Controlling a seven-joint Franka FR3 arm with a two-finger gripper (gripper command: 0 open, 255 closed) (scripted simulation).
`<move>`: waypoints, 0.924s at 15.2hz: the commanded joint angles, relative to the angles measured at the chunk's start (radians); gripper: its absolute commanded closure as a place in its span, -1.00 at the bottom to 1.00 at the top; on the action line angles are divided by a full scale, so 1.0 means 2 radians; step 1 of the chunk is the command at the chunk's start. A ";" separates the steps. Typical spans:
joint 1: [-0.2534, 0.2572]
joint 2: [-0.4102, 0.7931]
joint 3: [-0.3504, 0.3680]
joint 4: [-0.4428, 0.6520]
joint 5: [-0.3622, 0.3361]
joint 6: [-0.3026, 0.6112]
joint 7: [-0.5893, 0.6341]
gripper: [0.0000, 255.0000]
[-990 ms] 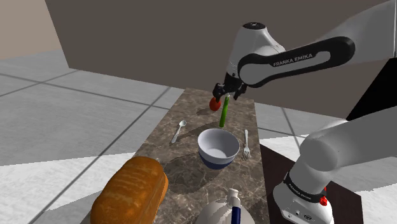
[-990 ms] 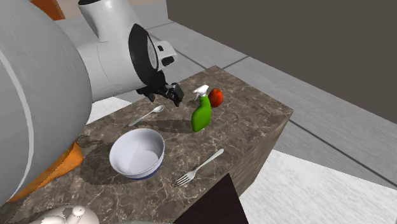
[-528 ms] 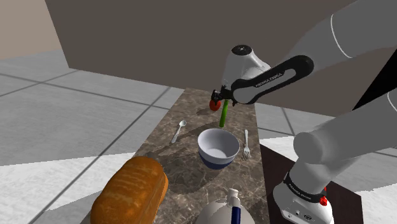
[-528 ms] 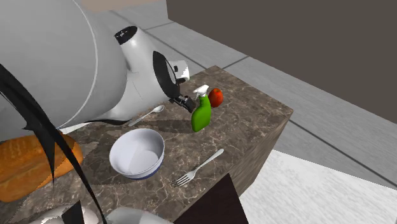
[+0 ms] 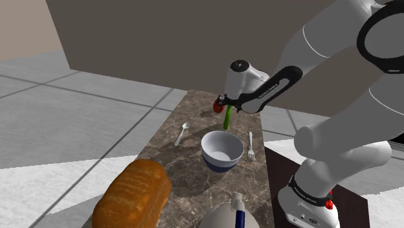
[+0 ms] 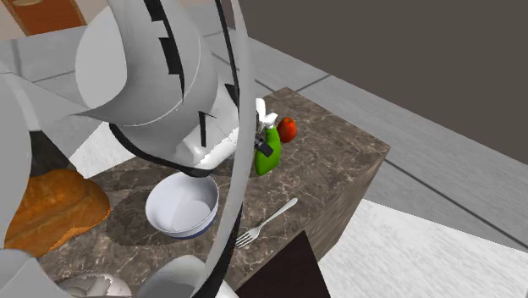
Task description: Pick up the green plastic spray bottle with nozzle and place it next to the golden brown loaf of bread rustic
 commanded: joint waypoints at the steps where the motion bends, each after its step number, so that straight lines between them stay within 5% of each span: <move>1: -0.029 0.021 0.019 0.007 -0.039 0.008 0.030 -1.00; 4: -0.061 0.047 0.040 0.017 -0.092 0.013 0.069 -1.00; 11: -0.061 0.047 0.040 0.017 -0.092 0.013 0.069 -1.00; 12: -0.061 0.047 0.040 0.017 -0.092 0.013 0.069 1.00; 14: -0.061 0.047 0.040 0.017 -0.092 0.013 0.069 1.00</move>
